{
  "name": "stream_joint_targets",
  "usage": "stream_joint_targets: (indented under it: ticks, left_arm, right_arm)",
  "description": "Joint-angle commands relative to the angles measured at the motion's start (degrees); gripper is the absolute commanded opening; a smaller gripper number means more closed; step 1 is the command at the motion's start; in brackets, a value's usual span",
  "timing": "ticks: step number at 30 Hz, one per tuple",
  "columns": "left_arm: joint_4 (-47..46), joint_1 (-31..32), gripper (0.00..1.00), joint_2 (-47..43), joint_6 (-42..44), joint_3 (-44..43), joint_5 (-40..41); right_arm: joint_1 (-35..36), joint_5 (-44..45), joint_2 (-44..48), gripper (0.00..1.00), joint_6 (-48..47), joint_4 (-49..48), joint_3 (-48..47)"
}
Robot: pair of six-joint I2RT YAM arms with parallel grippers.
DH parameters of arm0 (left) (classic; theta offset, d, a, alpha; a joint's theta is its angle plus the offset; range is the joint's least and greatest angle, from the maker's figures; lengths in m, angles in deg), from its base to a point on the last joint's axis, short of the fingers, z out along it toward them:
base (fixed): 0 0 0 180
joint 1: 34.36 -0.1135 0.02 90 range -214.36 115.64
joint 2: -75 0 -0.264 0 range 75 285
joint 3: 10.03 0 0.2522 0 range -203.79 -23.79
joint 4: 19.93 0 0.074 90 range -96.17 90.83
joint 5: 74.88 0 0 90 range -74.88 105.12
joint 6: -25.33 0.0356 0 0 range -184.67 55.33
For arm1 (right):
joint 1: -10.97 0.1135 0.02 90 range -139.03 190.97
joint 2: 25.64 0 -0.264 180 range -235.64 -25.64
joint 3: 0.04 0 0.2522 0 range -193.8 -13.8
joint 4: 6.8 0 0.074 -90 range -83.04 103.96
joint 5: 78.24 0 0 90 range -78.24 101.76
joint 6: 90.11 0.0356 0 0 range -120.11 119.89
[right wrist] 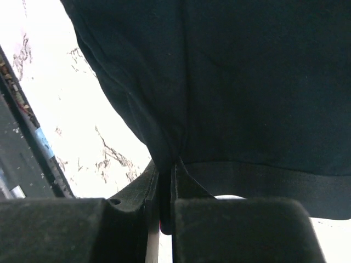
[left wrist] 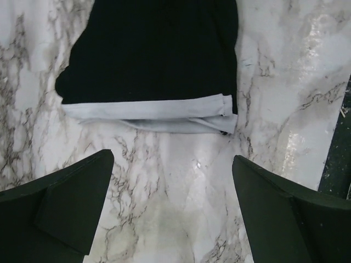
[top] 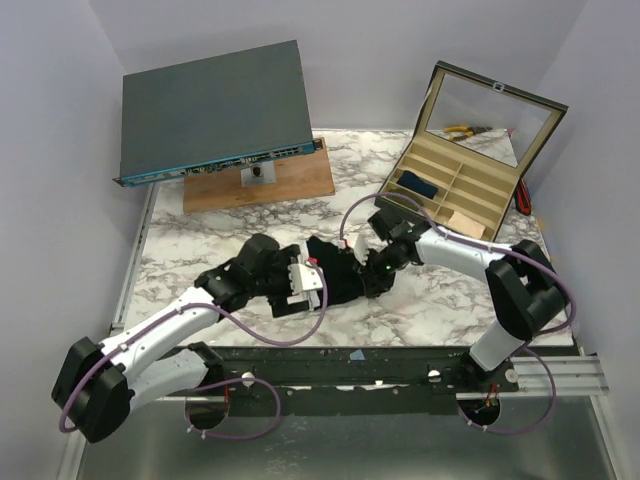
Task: Roll the underwear
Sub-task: Fold the underwear at the center of the board.
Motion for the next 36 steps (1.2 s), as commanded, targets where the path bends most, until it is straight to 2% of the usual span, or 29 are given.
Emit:
stream_joint_targets:
  ticks: [1,5,9,14,17,23,31,34,36]
  left_arm:
    - [-2.73,6.08,0.99,5.39,2.74,-1.02,4.53]
    - [-3.64,11.56,0.99,10.2,0.37,-2.9,6.89]
    - [-8.78,16.3,0.99,13.06,-2.31,-2.9,11.57]
    - [-10.53,20.46,0.96,16.88,-0.14,-2.9,16.45]
    - [-9.6,21.08,0.82,19.52,2.12,-2.85,17.56]
    - [-9.4,21.08,0.72,22.88,3.48,-3.35,19.2]
    - [-9.07,21.08,0.51,26.05,3.74,-3.72,20.02]
    - [-8.77,21.08,0.37,26.34,3.31,-3.75,20.01]
    - [-8.4,21.08,0.19,26.22,2.62,-3.73,20.02]
  right_arm:
    - [-4.44,-10.72,-3.9,0.08,-5.59,9.17,-4.66]
    - [-5.31,-11.96,-6.34,0.08,-6.13,11.1,-6.72]
    - [-5.44,-11.85,-7.55,0.08,-5.5,11.33,-7.52]
    - [-5.4,-10.94,-8.1,0.08,-4.7,10.94,-7.5]
    - [-5.48,-10.49,-8.4,0.08,-4.23,10.28,-7.22]
    - [-5.48,-10.2,-9.0,0.07,-3.92,9.52,-6.82]
    - [-5.57,-9.7,-8.76,0.07,-4.03,9.66,-6.82]
    - [-5.68,-9.78,-8.97,0.07,-4.17,9.9,-6.89]
    - [-5.84,-9.87,-8.99,0.07,-4.2,10.09,-6.87]
